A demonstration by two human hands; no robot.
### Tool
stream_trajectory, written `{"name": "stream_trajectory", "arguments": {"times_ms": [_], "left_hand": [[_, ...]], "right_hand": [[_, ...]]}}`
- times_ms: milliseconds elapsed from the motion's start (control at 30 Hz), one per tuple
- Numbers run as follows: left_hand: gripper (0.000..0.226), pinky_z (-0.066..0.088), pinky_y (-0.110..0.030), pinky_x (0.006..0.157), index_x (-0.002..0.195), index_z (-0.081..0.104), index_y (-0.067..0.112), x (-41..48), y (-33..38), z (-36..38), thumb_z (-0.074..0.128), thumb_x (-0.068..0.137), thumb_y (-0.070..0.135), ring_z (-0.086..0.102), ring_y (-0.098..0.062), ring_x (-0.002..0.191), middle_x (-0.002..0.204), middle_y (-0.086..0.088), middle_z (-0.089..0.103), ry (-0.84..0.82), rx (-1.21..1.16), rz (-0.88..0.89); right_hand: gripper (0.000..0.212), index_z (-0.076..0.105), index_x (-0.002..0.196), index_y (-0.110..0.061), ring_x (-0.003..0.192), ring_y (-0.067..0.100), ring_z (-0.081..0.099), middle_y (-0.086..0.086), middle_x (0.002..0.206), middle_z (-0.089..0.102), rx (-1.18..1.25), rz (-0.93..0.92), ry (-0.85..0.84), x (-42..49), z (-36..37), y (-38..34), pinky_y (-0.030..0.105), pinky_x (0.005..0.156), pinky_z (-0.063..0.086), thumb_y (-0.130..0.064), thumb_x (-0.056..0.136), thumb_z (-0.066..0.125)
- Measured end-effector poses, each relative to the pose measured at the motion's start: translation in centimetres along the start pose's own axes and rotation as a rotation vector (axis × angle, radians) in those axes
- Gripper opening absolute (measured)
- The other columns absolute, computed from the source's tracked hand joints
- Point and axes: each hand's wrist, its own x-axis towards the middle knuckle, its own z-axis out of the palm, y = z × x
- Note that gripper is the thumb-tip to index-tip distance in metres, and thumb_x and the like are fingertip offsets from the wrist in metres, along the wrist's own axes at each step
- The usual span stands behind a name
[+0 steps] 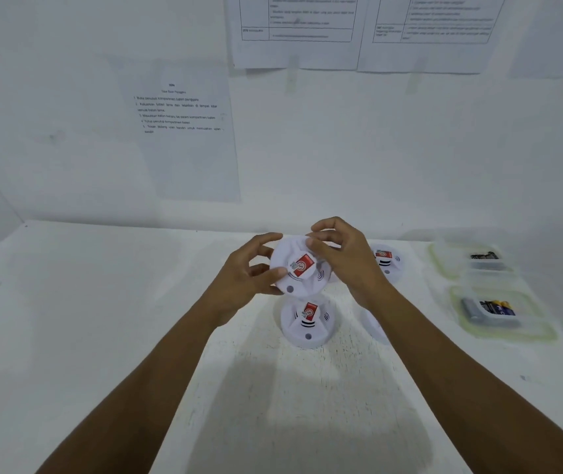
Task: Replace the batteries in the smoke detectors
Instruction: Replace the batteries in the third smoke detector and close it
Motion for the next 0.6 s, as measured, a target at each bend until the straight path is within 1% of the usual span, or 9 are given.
{"name": "stream_trajectory", "arguments": {"times_ms": [33, 100, 200, 233, 300, 367, 400, 467, 600], "left_hand": [[0.050, 0.059, -0.037, 0.075, 0.131, 0.053, 0.027, 0.0, -0.1, 0.2, 0.072, 0.086, 0.017, 0.068, -0.026, 0.100, 0.119, -0.009, 0.059, 0.016, -0.011, -0.001], [0.051, 0.059, -0.038, 0.076, 0.132, 0.054, 0.027, -0.3, -0.3, 0.6, 0.072, 0.086, 0.016, 0.068, -0.027, 0.101, 0.117, -0.009, 0.059, 0.043, -0.043, 0.009], [0.052, 0.059, -0.043, 0.080, 0.132, 0.054, 0.026, -0.6, -1.3, 0.9, 0.072, 0.085, 0.012, 0.067, -0.026, 0.104, 0.115, -0.004, 0.063, 0.118, -0.109, 0.011], [0.052, 0.059, -0.043, 0.081, 0.133, 0.054, 0.027, -0.7, -1.4, 0.9, 0.072, 0.086, 0.013, 0.067, -0.025, 0.106, 0.116, -0.003, 0.064, 0.134, -0.119, 0.010], [0.052, 0.058, -0.044, 0.085, 0.134, 0.052, 0.029, -0.7, -1.9, 1.0, 0.071, 0.087, 0.017, 0.065, -0.025, 0.110, 0.123, -0.003, 0.062, 0.139, -0.079, 0.027], [0.053, 0.056, -0.043, 0.091, 0.135, 0.051, 0.032, -0.4, -2.1, 1.0, 0.071, 0.088, 0.023, 0.062, -0.023, 0.116, 0.130, 0.000, 0.057, 0.141, 0.015, 0.050], [0.053, 0.056, -0.042, 0.092, 0.136, 0.051, 0.032, -0.3, -2.1, 1.0, 0.071, 0.087, 0.023, 0.061, -0.021, 0.117, 0.131, 0.002, 0.056, 0.143, 0.053, 0.060], [0.053, 0.056, -0.043, 0.092, 0.135, 0.052, 0.030, -0.2, -2.3, 1.0, 0.071, 0.087, 0.023, 0.060, -0.019, 0.119, 0.132, 0.003, 0.056, 0.142, 0.089, 0.080], [0.050, 0.056, -0.047, 0.091, 0.133, 0.055, 0.029, -0.2, -2.5, 1.1, 0.072, 0.087, 0.024, 0.061, -0.023, 0.118, 0.132, 0.001, 0.059, 0.146, 0.075, 0.088]], "right_hand": [[0.014, 0.063, 0.101, -0.020, 0.101, 0.018, 0.067, -0.003, 0.104, 0.070, 0.030, -0.001, 0.013, -0.2, 0.1, 0.4, 0.030, 0.074, 0.056, -0.021, 0.089, 0.070], [0.015, 0.063, 0.104, -0.020, 0.103, 0.025, 0.066, -0.001, 0.110, 0.068, 0.099, 0.019, 0.020, -0.8, 0.4, 1.3, 0.038, 0.078, 0.058, -0.020, 0.090, 0.069], [0.028, 0.062, 0.112, -0.020, 0.100, 0.026, 0.069, 0.003, 0.116, 0.066, 0.192, 0.042, -0.048, -1.9, 0.5, 2.5, 0.047, 0.079, 0.060, -0.015, 0.086, 0.073], [0.034, 0.062, 0.114, -0.022, 0.098, 0.025, 0.070, 0.003, 0.117, 0.066, 0.172, 0.029, -0.067, -2.3, 0.6, 2.8, 0.047, 0.079, 0.061, -0.013, 0.084, 0.076], [0.045, 0.061, 0.117, -0.025, 0.099, 0.018, 0.069, -0.001, 0.118, 0.065, 0.032, -0.045, -0.040, -2.5, 0.9, 3.5, 0.043, 0.079, 0.061, -0.013, 0.079, 0.080], [0.051, 0.058, 0.118, -0.027, 0.102, 0.013, 0.066, -0.004, 0.119, 0.064, -0.124, -0.135, 0.006, -2.4, 1.2, 3.9, 0.037, 0.081, 0.060, -0.018, 0.075, 0.083], [0.053, 0.056, 0.117, -0.029, 0.103, 0.013, 0.065, -0.005, 0.120, 0.062, -0.175, -0.164, 0.016, -2.4, 1.4, 4.1, 0.036, 0.080, 0.060, -0.022, 0.073, 0.084], [0.055, 0.054, 0.117, -0.031, 0.104, 0.014, 0.063, -0.004, 0.120, 0.061, -0.229, -0.195, 0.027, -2.2, 1.4, 4.2, 0.036, 0.078, 0.060, -0.027, 0.071, 0.084], [0.054, 0.052, 0.115, -0.032, 0.101, 0.013, 0.064, -0.003, 0.117, 0.062, -0.259, -0.226, 0.030, -2.1, 1.1, 4.3, 0.035, 0.077, 0.060, -0.027, 0.072, 0.084]]}}
